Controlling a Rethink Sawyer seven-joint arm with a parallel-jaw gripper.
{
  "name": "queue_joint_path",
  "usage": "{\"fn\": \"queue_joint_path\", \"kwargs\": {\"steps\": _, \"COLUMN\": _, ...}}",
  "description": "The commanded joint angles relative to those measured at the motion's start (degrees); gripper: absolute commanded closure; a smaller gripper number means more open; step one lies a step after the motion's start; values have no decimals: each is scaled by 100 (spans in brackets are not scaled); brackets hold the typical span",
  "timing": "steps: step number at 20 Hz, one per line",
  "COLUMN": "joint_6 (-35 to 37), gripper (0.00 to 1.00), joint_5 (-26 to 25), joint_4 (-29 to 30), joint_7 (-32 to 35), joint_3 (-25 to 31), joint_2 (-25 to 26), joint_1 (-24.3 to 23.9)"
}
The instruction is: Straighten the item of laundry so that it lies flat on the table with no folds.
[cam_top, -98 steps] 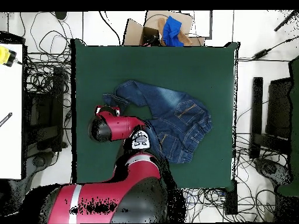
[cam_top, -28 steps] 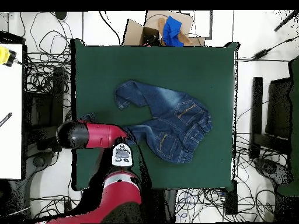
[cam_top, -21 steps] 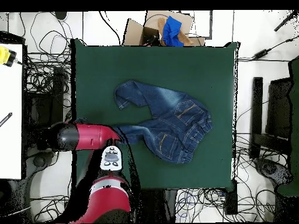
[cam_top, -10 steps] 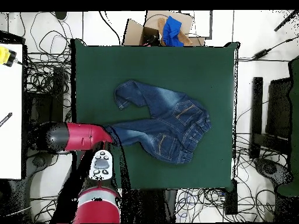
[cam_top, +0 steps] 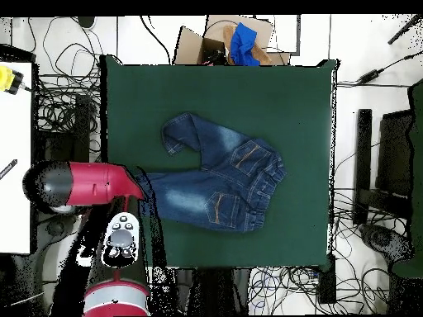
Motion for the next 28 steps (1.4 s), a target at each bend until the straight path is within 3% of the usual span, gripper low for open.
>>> {"fn": "queue_joint_path", "kwargs": {"steps": 1, "joint_6": 289, "gripper": 100, "joint_5": 416, "joint_4": -308, "joint_7": 1772, "joint_3": 29, "joint_2": 37, "joint_1": 4}}
{"fn": "queue_joint_path", "kwargs": {"steps": 7, "joint_6": -34, "gripper": 100, "joint_5": 363, "joint_4": -251, "joint_7": 1242, "joint_3": 198, "joint_2": 134, "joint_1": -284}}
{"fn": "queue_joint_path", "kwargs": {"steps": 13, "joint_6": -1131, "gripper": 100, "joint_5": 318, "joint_4": 5, "joint_7": 228, "joint_3": 1000, "joint_2": 625, "joint_1": -1008}}
{"fn": "queue_joint_path", "kwargs": {"steps": 22, "joint_6": -1436, "gripper": 100, "joint_5": -77, "joint_4": 400, "joint_7": 209, "joint_3": 1440, "joint_2": 500, "joint_1": -1462}}
{"fn": "queue_joint_path", "kwargs": {"steps": 23, "joint_6": -1426, "gripper": 0, "joint_5": -98, "joint_4": 404, "joint_7": 220, "joint_3": 1469, "joint_2": 500, "joint_1": -1486}}
{"fn": "queue_joint_path", "kwargs": {"steps": 28, "joint_6": -1406, "gripper": 0, "joint_5": -157, "joint_4": 411, "joint_7": 278, "joint_3": 1546, "joint_2": 503, "joint_1": -1558}}
